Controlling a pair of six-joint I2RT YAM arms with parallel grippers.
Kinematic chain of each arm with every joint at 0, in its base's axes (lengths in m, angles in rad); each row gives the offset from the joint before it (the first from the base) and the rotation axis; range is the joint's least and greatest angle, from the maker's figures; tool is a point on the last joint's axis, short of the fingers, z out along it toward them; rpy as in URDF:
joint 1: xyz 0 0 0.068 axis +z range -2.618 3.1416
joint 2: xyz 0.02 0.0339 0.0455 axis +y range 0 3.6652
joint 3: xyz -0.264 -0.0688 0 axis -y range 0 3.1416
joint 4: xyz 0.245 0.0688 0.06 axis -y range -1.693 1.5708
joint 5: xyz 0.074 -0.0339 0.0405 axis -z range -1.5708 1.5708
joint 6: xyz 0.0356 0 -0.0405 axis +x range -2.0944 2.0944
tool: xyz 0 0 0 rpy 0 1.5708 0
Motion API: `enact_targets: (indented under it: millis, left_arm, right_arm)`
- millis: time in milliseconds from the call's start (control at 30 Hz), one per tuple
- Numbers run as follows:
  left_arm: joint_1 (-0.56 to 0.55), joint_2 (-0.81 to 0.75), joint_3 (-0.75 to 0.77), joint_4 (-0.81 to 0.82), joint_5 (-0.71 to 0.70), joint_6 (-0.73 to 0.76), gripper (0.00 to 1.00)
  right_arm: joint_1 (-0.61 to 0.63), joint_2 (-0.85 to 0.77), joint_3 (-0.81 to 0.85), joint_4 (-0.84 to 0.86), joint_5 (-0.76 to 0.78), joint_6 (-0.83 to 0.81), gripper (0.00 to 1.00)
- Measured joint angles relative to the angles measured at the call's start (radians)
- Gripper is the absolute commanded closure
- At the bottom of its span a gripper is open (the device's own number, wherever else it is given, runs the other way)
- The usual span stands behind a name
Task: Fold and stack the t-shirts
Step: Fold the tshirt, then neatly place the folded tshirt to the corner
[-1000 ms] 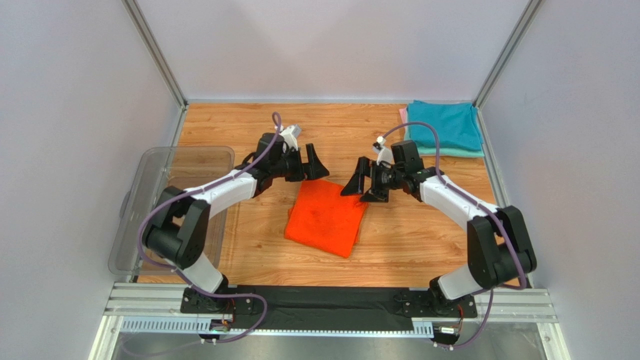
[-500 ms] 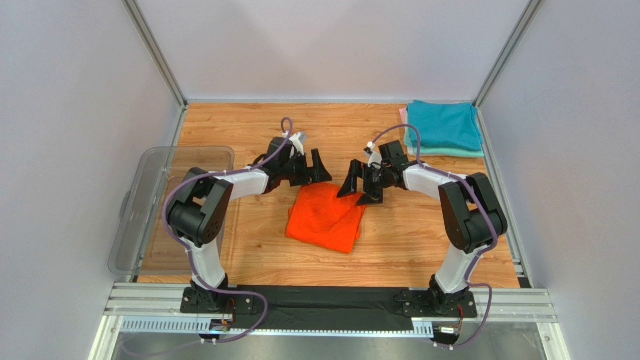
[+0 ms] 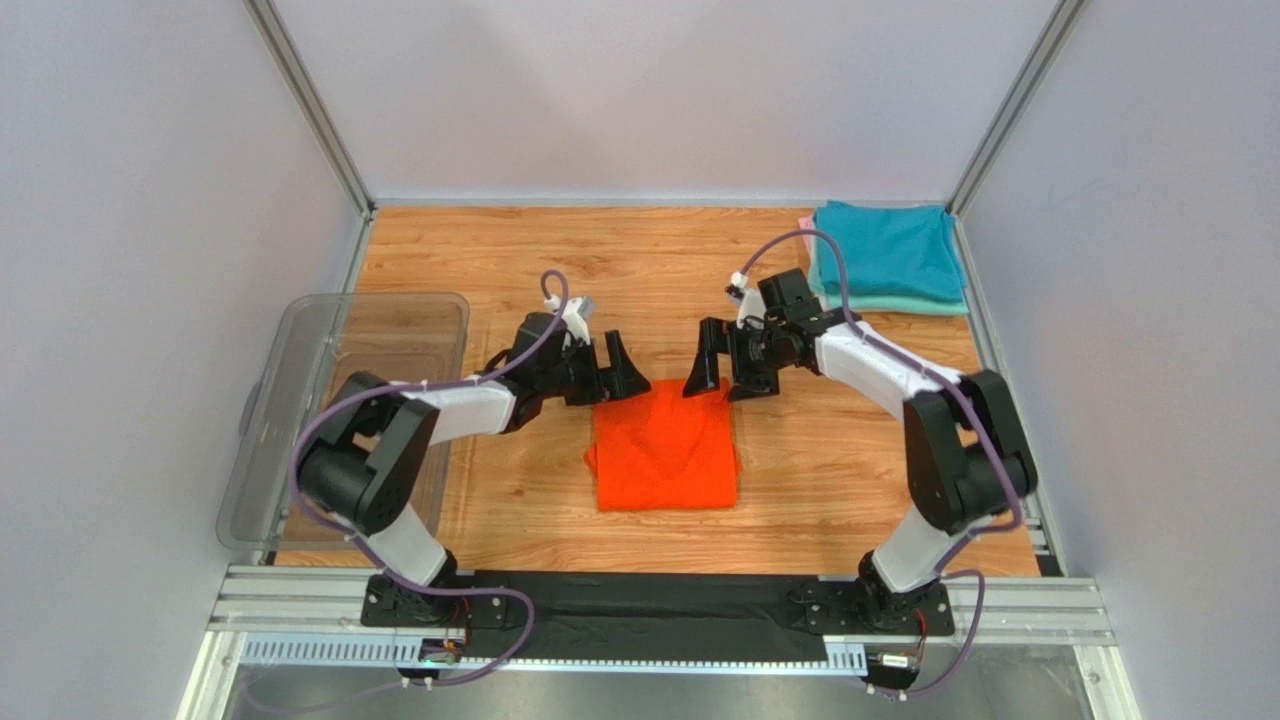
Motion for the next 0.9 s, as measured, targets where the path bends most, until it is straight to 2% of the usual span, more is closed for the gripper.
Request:
enact_targets:
  millis: [100,300,400,533,667,800,900]
  left_arm:
    - [-0.009,-0.135,-0.018,-0.084,-0.043,0.005,0.0]
    - [-0.011,-0.574,0.039,-0.325,-0.2,0.064,0.0]
    - [-0.011,-0.791,0.058,-0.461,-0.296,0.084,0.0]
    - [-0.011,-0.999,0.042,-0.632,-0.378,0.082,0.0]
    - [-0.011,-1.12,-0.046,-0.782,-0.414,0.06,0.0]
    - [-0.011,-1.211,-0.172,-0.92,-0.418,0.009,0.0]
    - [-0.011,-1.271,-0.208,-1.017,-0.418,-0.026,0.0]
  right_arm:
    - [0.03,-0.141,0.032,-0.078,0.08,-0.034,0.0]
    - [0.069,-0.536,0.027,-0.157,0.246,-0.027,0.0]
    - [0.068,-0.715,-0.047,-0.159,0.326,0.016,0.0]
    - [0.068,-0.91,-0.23,-0.148,0.406,0.096,0.0]
    - [0.067,-0.917,-0.365,-0.143,0.429,0.159,0.0]
    - [0.067,-0.804,-0.413,-0.12,0.416,0.2,0.0]
    - [0.067,-0.702,-0.407,-0.082,0.405,0.207,0.0]
